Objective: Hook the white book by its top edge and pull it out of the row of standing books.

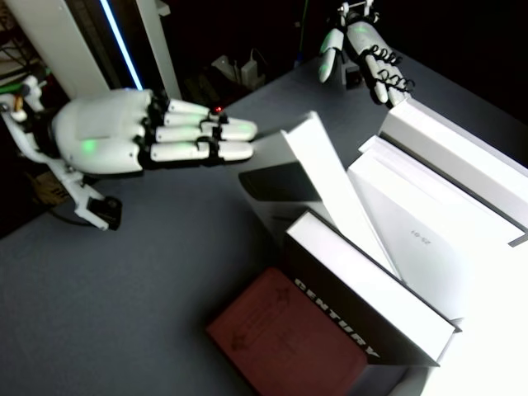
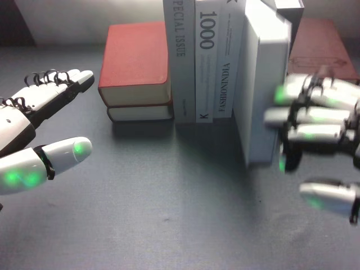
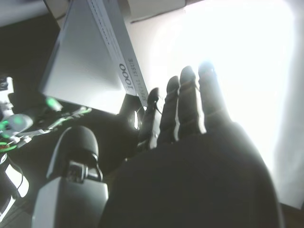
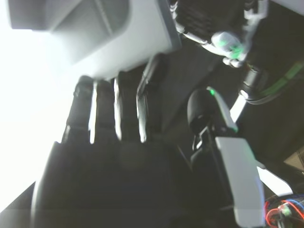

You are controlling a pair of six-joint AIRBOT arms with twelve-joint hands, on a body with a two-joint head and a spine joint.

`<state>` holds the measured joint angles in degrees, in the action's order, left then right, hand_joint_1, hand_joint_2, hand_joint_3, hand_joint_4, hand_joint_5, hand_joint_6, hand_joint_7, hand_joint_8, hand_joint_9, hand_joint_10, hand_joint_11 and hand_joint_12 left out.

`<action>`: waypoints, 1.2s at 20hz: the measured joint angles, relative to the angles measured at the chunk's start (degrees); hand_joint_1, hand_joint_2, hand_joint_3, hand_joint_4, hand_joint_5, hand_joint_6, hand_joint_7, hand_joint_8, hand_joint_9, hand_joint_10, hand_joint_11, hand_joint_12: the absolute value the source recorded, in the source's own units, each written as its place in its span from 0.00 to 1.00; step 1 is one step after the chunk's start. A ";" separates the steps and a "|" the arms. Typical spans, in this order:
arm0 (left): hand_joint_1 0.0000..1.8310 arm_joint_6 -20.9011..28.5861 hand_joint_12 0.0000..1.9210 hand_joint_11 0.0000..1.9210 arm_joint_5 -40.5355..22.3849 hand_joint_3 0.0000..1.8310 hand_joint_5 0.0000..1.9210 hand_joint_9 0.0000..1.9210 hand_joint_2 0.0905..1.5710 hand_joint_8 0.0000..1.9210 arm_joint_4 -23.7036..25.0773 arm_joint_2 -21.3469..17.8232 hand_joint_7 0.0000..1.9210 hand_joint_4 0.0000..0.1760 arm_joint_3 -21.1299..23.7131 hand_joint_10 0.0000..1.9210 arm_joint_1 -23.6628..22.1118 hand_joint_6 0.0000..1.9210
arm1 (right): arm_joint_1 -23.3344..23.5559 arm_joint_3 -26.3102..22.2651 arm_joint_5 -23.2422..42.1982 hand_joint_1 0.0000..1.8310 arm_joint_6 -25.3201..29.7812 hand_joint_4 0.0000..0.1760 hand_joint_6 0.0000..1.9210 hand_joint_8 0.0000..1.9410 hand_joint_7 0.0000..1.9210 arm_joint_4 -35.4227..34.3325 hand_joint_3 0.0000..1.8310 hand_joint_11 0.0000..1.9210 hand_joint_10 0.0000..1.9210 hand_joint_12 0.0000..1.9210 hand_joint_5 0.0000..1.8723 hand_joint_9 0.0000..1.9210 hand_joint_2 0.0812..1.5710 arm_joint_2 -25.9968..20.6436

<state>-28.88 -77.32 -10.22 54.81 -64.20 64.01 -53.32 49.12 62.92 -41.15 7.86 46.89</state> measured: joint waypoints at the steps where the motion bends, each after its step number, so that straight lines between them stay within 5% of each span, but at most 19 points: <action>1: 0.04 0.00 0.00 0.00 -0.11 0.00 0.00 0.00 0.83 0.00 -0.20 0.00 0.00 0.44 0.00 0.00 0.17 0.00 | -0.92 0.02 -0.17 0.11 1.29 0.00 0.48 0.01 0.28 0.44 0.00 0.00 0.35 0.71 0.33 0.04 0.90 0.07; 6: 0.05 -0.04 0.00 0.00 -0.31 0.00 0.00 0.00 0.83 0.00 -0.79 0.00 0.00 0.50 0.00 0.00 0.15 0.00 | -4.42 0.57 -0.24 0.13 7.19 0.00 0.46 0.02 0.32 2.29 0.00 0.00 0.43 0.91 0.26 0.14 0.90 1.70; 8: 0.05 -0.02 0.00 0.00 -0.33 0.00 0.00 0.00 0.83 0.00 -0.94 0.00 0.00 0.55 0.00 0.00 0.17 0.00 | -4.79 0.57 -0.20 0.16 8.39 0.00 0.49 0.02 0.32 2.75 0.00 0.00 0.46 0.92 0.21 0.14 0.89 1.95; 13: 0.05 -0.04 0.00 0.00 -0.76 0.00 0.00 0.00 0.83 0.00 -1.42 0.00 0.00 0.49 0.00 0.00 0.59 0.00 | -4.79 -0.63 3.80 0.06 3.69 0.00 0.49 0.01 0.28 -1.68 0.02 0.00 0.55 0.83 0.06 0.03 0.97 -1.27; 14: 0.07 -0.07 0.00 0.00 -0.92 0.00 0.00 0.00 0.84 0.00 -1.46 0.00 0.00 0.41 0.00 0.00 0.63 0.00 | -4.79 -1.05 5.57 0.10 1.64 0.00 0.47 0.00 0.25 -3.76 0.01 0.00 0.50 0.78 0.03 0.01 0.97 -2.36; 15: 0.05 -0.04 0.00 0.00 -1.53 0.00 0.00 0.00 0.83 0.00 -1.60 0.00 0.00 0.59 0.13 0.00 0.96 0.00 | -4.83 -1.22 7.45 0.08 -0.42 0.00 0.40 0.00 0.21 -6.32 0.01 0.00 0.42 0.72 0.01 0.00 0.96 -3.19; 16: 0.06 -0.07 0.00 0.00 -1.95 0.00 0.00 0.00 0.84 0.00 -1.64 0.00 0.00 0.65 0.24 0.00 1.25 0.00 | -5.22 -1.31 8.81 0.09 -2.10 0.00 0.29 0.00 0.14 -8.79 0.01 0.00 0.26 0.61 0.00 0.00 0.97 -3.56; 17: 0.07 -0.07 0.00 0.00 -1.95 0.00 0.00 0.00 0.83 0.00 -1.79 0.00 0.00 0.62 0.42 0.00 1.29 0.00 | -5.97 -1.31 10.10 0.02 -3.82 0.00 0.12 0.00 0.03 -11.69 0.01 0.00 0.05 0.26 0.00 0.00 0.98 -3.67; 18: 0.07 -0.09 0.00 0.00 -2.03 0.00 0.00 0.00 0.83 0.00 -2.01 0.00 0.00 0.65 0.42 0.00 1.29 0.00 | -6.29 -1.33 10.40 0.00 -4.92 0.00 0.02 0.00 0.01 -13.70 0.00 0.00 0.01 0.05 0.00 0.00 0.98 -3.65; 19: 0.08 -0.09 0.00 0.00 -2.38 0.00 0.00 0.00 0.82 0.00 -2.40 0.00 0.00 0.54 0.42 0.00 1.40 0.00 | -7.13 -1.31 11.10 0.00 -5.70 0.00 0.00 0.00 0.00 -15.78 0.00 0.00 0.00 0.01 0.00 0.00 0.97 -3.63; 20: 0.06 -0.24 0.00 0.00 -2.64 0.00 0.00 0.00 0.81 0.00 -2.71 0.00 0.00 0.57 0.42 0.00 1.49 0.00 | -7.67 -1.31 11.93 0.02 -6.19 0.00 0.00 0.00 0.00 -17.55 0.00 0.00 0.00 0.00 0.00 0.00 0.96 -3.63; 21: 0.07 -0.72 0.00 0.00 -3.10 0.00 0.00 0.00 0.80 0.00 -3.32 -0.11 0.00 0.75 0.70 0.00 1.77 0.00 | -8.92 -0.92 13.49 0.02 -6.25 0.00 0.00 0.00 0.00 -20.20 0.00 0.00 0.00 0.00 0.00 0.00 0.94 -3.58; 23: 0.03 -1.07 0.00 0.00 -3.78 0.00 0.00 0.00 0.77 0.00 -3.87 -0.11 0.00 0.89 0.72 0.00 2.01 0.00 | -10.93 -0.42 15.37 0.00 -6.40 0.03 0.00 0.00 0.00 -24.35 0.00 0.00 0.00 0.00 0.00 0.00 0.92 -3.58; 24: 0.04 -1.11 0.00 0.00 -4.26 0.00 0.00 0.00 0.77 0.00 -4.50 -0.17 0.00 0.86 0.81 0.00 2.14 0.00 | -11.56 -0.39 16.28 0.00 -6.47 0.22 0.00 0.00 0.00 -26.16 0.00 0.00 0.00 0.00 0.00 0.00 0.92 -3.58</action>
<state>-30.00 -81.58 -14.72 54.63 -63.40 66.15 -64.88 48.73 79.20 -47.62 -18.31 43.31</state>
